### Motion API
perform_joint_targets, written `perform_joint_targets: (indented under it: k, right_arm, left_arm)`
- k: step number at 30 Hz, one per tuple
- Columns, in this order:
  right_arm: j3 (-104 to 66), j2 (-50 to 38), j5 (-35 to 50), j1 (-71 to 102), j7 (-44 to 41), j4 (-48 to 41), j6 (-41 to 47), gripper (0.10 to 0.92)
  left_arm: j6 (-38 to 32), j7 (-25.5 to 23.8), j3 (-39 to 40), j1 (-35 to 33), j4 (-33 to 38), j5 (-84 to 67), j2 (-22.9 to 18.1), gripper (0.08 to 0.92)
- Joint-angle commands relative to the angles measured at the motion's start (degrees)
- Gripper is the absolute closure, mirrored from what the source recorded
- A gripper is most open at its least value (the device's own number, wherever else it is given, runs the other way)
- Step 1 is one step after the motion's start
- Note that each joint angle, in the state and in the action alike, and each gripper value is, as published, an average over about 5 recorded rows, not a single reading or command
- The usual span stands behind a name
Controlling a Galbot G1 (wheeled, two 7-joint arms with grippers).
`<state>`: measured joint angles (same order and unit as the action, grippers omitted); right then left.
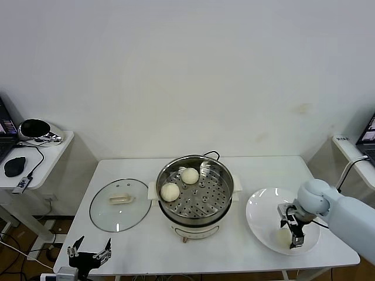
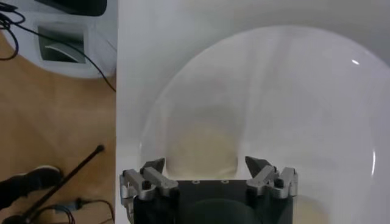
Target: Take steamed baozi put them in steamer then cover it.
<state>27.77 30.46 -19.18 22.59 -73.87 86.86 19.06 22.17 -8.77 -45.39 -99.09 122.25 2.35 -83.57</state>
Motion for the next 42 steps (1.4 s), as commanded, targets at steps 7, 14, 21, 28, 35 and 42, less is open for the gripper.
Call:
perform_joint_targets:
  k: [7, 14, 21, 28, 35, 42]
  right_arm:
    - [-0.5, -0.9, 3.0, -3.4, 0.2, 0.3, 0.6, 0.52]
    - [9.3, -1.5, 10.1, -22.3, -1.2, 1.8, 0.8, 0.525]
    - [18.2, 8.5, 17.4, -42.2, -3.4, -2.9, 0.4, 0.524]
    - [22.5, 21.4, 26.9, -48.8, -5.5, -12.8, -17.6, 0.524]
    - [25.1, 31.6, 24.7, -49.7, -3.6, -16.0, -32.3, 0.516]
    - [28.3, 35.7, 22.9, -48.1, 0.0, -16.5, -46.8, 0.516]
  left_arm:
    - [0.0, 0.0, 0.1, 0.3, -0.1, 0.0, 0.1, 0.177]
    - [0.0, 0.0, 0.5, 0.7, 0.1, 0.4, -0.1, 0.177]
    - [-0.3, 0.4, 0.4, 1.0, 0.2, 1.0, -0.1, 0.177]
    - [-0.5, 0.7, -0.2, 1.1, 1.0, 1.1, -0.3, 0.177]
    - [-0.5, 0.8, -0.6, 0.9, 1.5, 0.5, -0.7, 0.177]
    - [-0.5, 0.8, -0.8, 0.7, 1.8, 0.7, -1.2, 0.177]
